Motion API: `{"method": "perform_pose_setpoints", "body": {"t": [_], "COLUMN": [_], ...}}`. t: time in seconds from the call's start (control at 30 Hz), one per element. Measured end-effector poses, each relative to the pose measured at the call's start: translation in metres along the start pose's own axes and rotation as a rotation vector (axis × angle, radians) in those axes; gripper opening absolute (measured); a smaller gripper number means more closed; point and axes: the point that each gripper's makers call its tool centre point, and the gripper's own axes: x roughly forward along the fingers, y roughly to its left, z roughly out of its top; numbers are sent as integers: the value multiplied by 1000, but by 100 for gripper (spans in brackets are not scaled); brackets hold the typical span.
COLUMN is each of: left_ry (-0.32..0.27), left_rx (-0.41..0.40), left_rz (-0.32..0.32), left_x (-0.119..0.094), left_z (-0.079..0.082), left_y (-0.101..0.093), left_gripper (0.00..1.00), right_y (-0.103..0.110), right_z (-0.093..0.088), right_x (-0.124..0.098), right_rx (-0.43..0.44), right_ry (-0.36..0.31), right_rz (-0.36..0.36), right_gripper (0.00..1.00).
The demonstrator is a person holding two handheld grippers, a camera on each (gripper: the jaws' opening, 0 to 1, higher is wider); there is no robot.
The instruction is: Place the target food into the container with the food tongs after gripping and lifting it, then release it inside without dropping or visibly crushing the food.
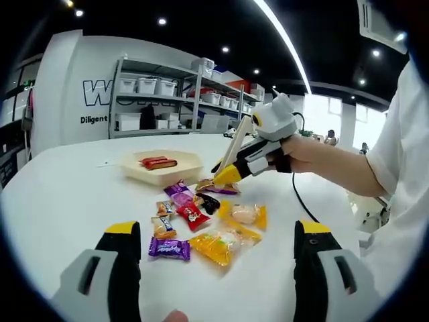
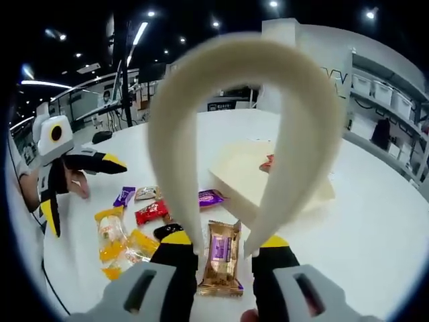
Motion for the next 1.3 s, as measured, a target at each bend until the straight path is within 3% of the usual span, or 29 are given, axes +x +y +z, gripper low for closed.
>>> {"method": "perform_pose_setpoints", "body": {"t": [0.73,1.3], "left_ry": [-2,-6], "left_rx": [3,2], "left_rz": [3,-1], "left_x": [-1,-1], "left_z": [2,2], "left_y": [2,1], "left_gripper": [93,92], "right_y": [3,11], "right_z": [-8,14], "right_x": [6,-11], "right_rx": [-24,-26], "right_ry": [23,-1], "right_rz": [10,54], "right_gripper": [20,18]}}
